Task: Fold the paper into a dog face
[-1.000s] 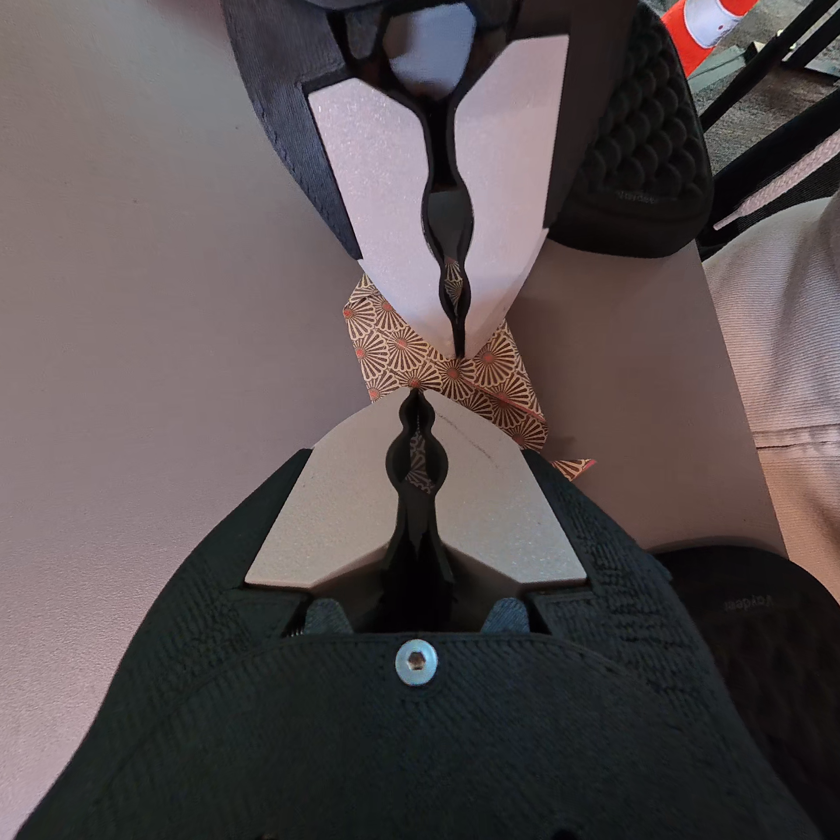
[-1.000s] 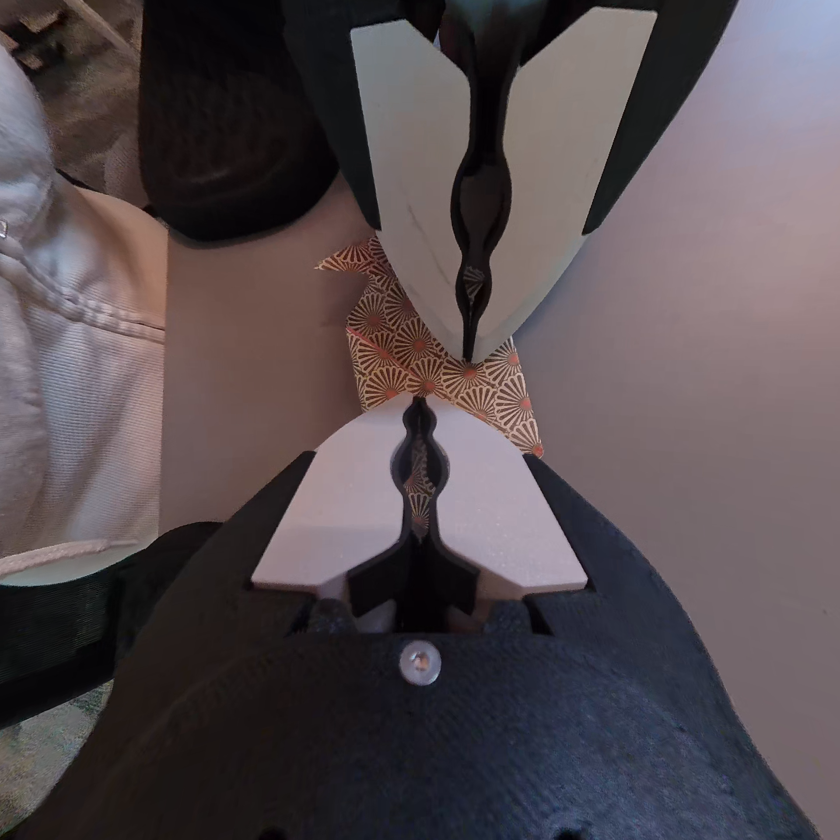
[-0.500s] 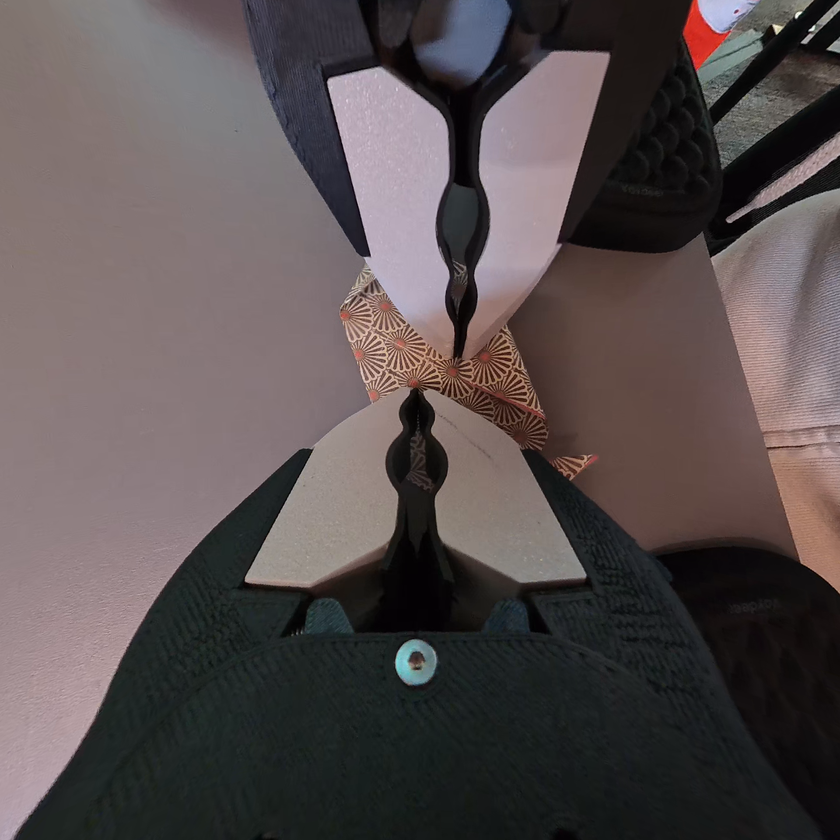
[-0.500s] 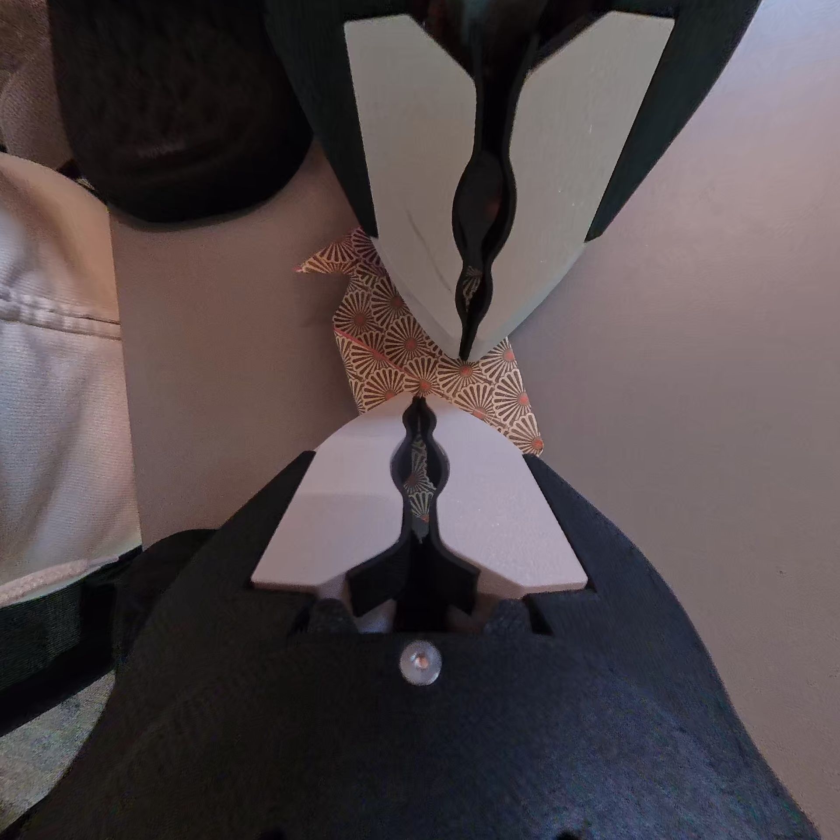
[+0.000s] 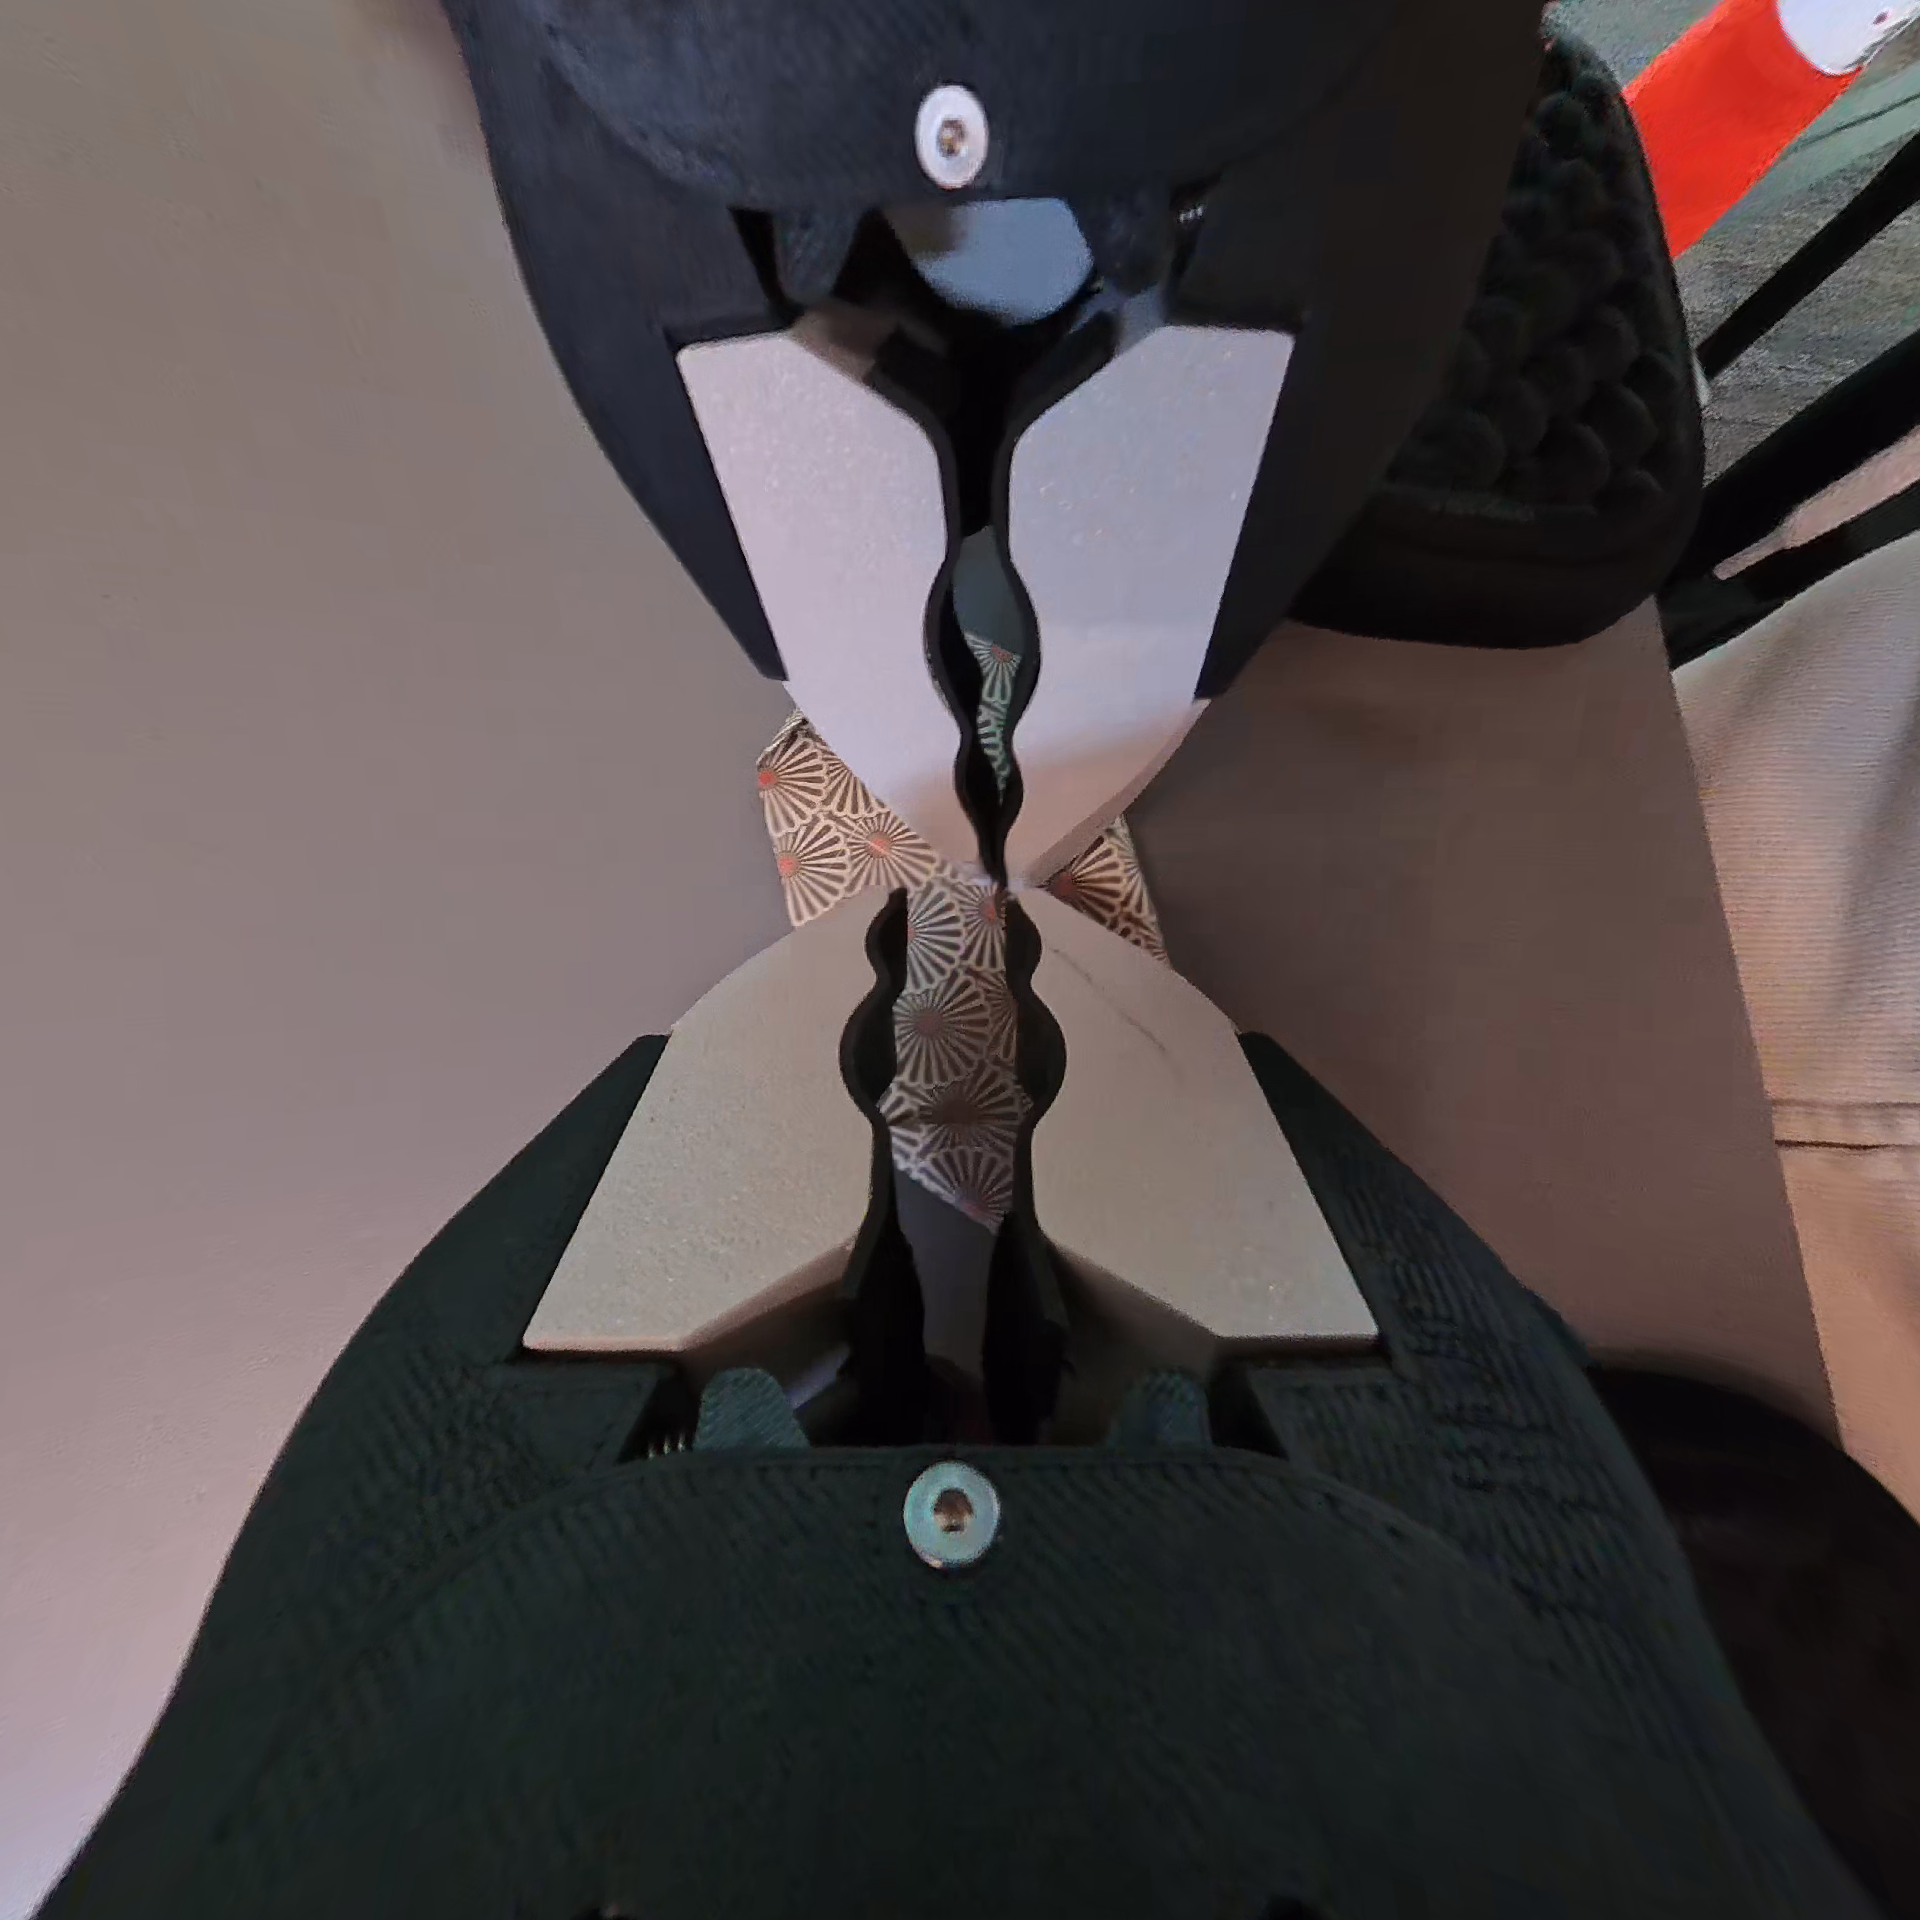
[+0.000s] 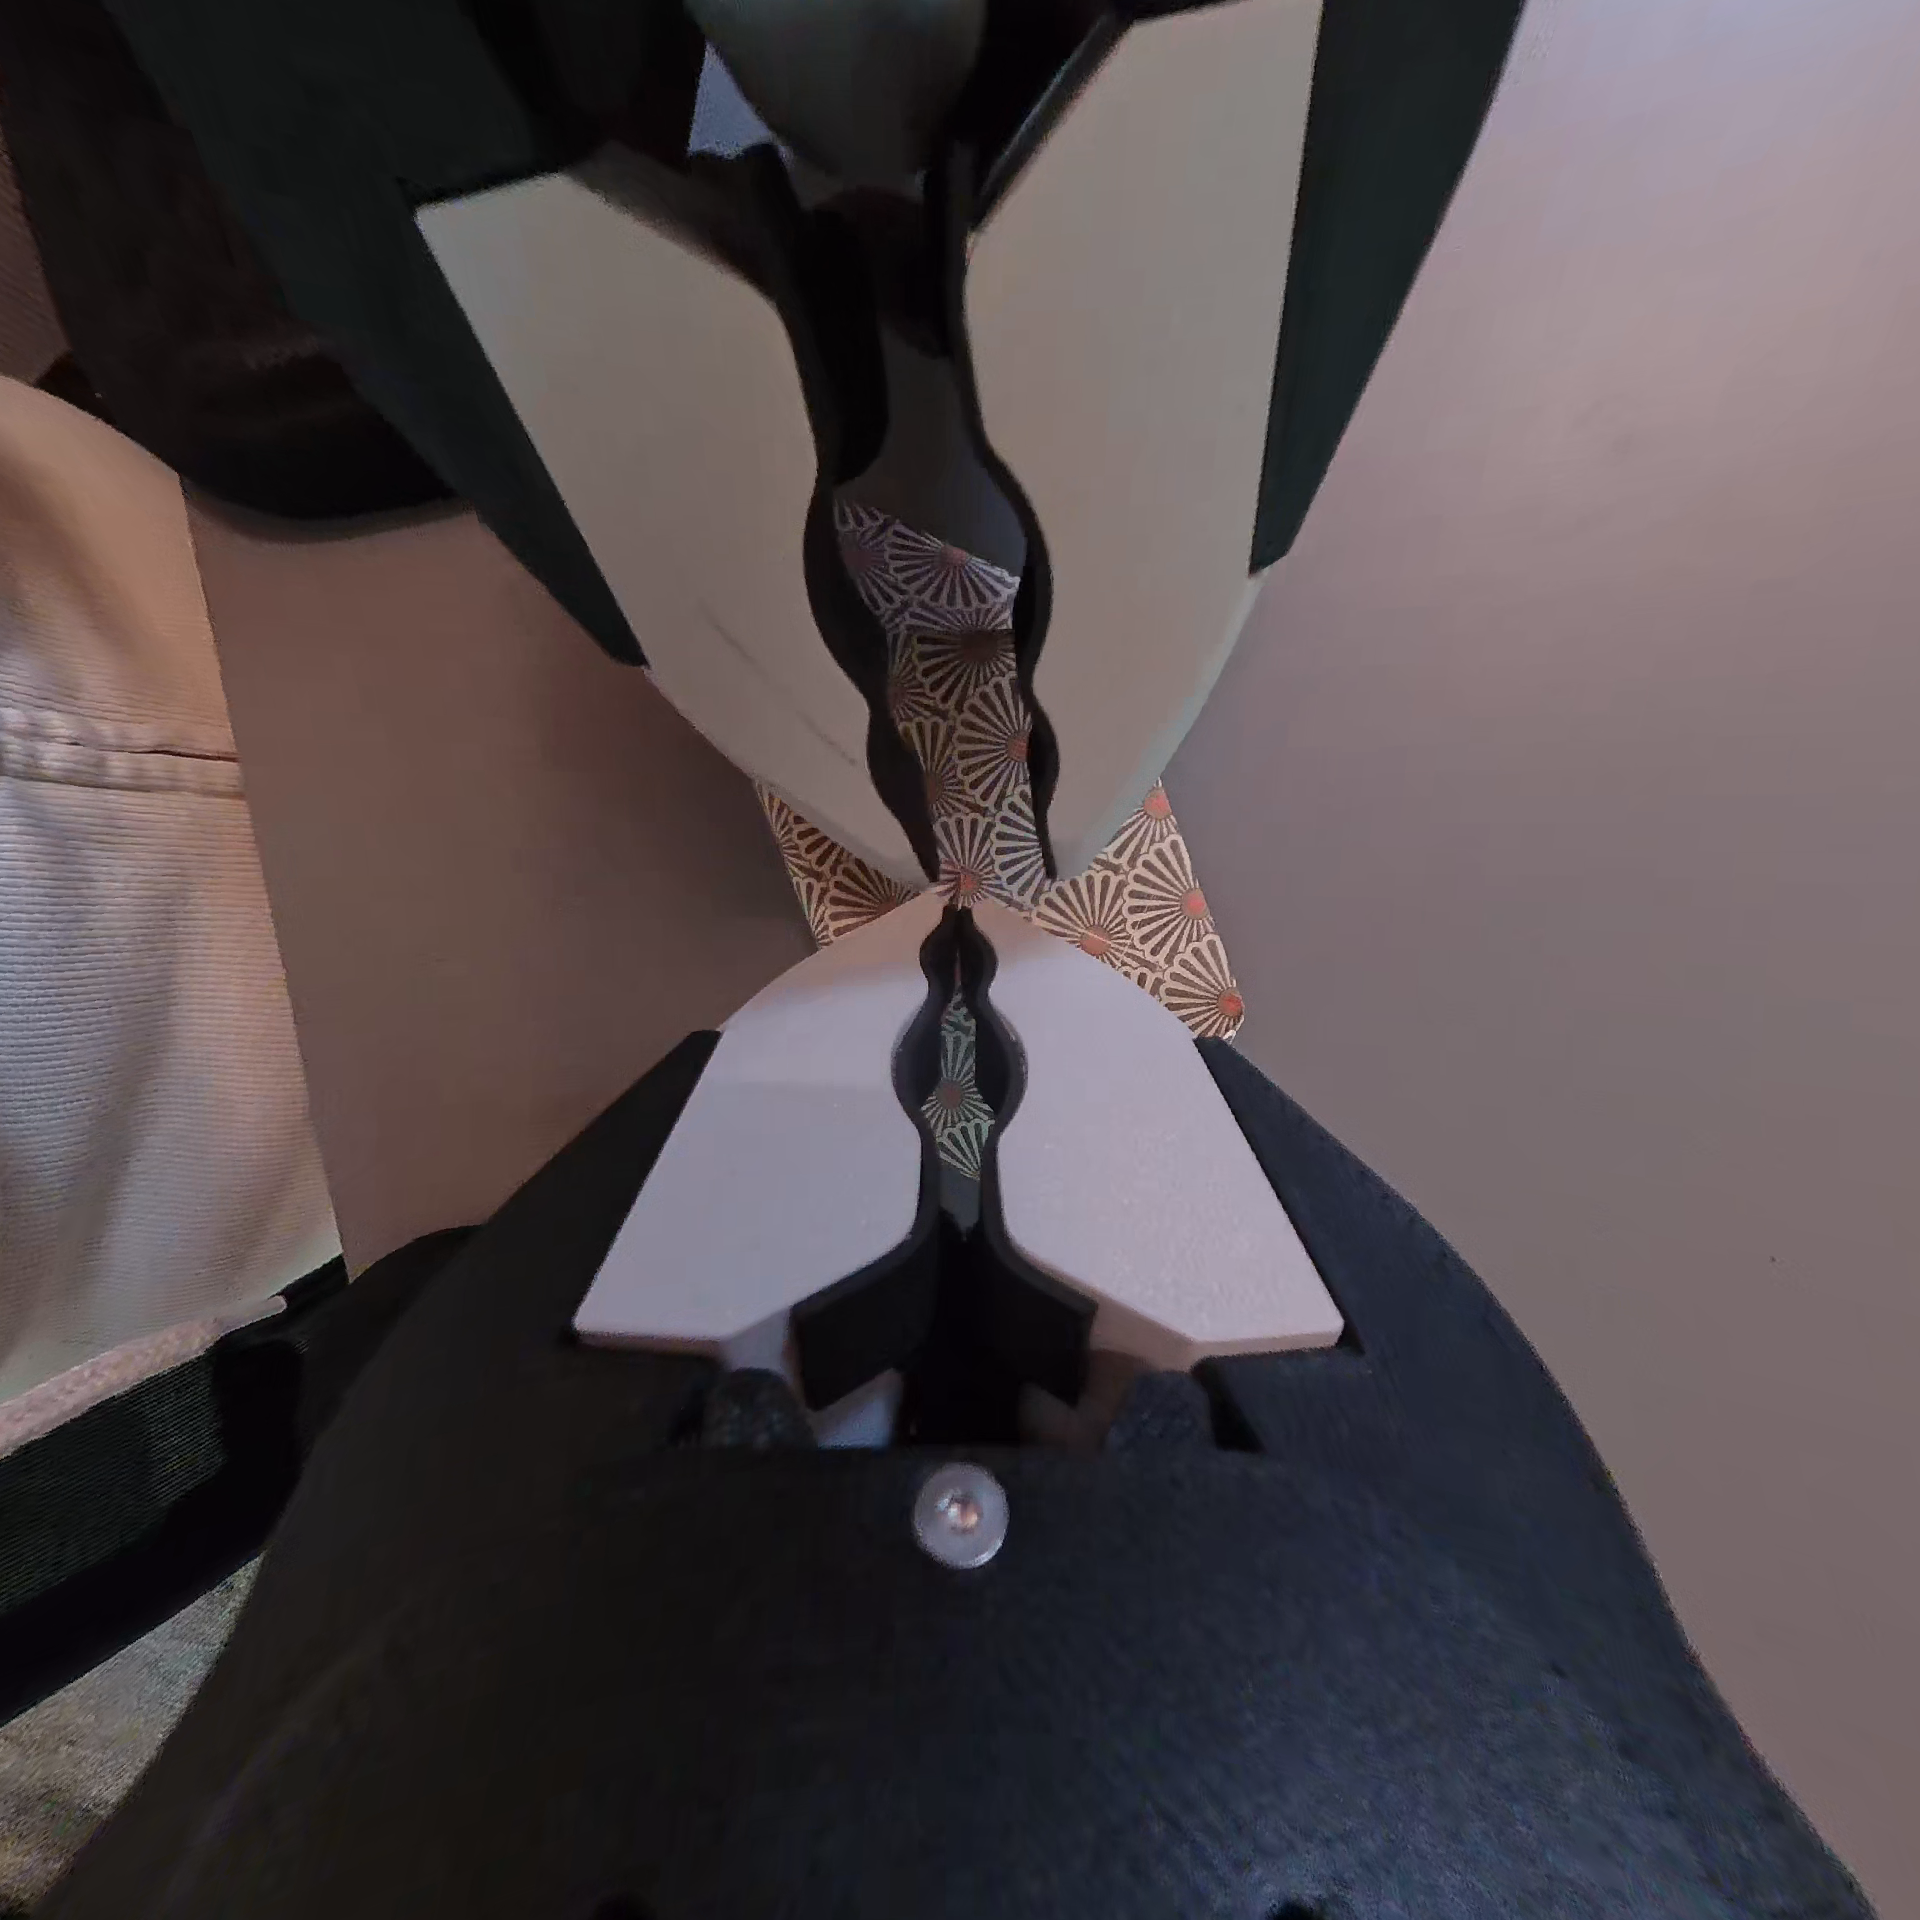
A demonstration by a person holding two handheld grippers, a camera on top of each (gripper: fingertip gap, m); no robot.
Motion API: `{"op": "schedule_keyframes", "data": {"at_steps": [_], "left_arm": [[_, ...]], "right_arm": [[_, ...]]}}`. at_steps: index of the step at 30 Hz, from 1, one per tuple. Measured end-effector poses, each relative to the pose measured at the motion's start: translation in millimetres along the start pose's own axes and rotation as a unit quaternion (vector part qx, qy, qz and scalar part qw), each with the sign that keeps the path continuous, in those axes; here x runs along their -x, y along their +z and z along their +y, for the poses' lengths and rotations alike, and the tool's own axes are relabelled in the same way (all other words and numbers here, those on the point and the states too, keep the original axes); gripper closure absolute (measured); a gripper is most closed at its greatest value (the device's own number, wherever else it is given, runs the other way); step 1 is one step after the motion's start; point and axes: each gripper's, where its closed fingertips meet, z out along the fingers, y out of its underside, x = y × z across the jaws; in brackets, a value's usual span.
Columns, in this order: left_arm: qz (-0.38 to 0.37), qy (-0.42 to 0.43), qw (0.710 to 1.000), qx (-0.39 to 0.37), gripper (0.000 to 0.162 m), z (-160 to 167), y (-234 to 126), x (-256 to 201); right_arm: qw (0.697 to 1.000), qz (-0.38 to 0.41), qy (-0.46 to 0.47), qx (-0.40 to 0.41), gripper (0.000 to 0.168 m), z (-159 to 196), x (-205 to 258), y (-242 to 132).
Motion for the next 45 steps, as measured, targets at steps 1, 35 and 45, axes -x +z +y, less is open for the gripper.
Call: {"op": "schedule_keyframes", "data": {"at_steps": [1, 35, 45], "left_arm": [[-0.004, 0.002, 1.000, 0.002, 0.144, 0.4, 1.2, -0.9], [-0.038, 0.032, 0.998, 0.023, 0.154, 7.5, 8.2, -5.6], [-0.047, 0.039, 0.998, 0.020, 0.156, 7.8, 8.3, -6.6]], "right_arm": [[1.000, 0.001, -0.002, -0.001, 0.168, 0.1, 0.0, 0.0], [0.848, 0.357, -0.393, 0.013, 0.168, -2.0, 9.9, 1.8], [0.847, 0.365, -0.381, -0.058, 0.168, -7.2, 31.8, -17.1]]}}
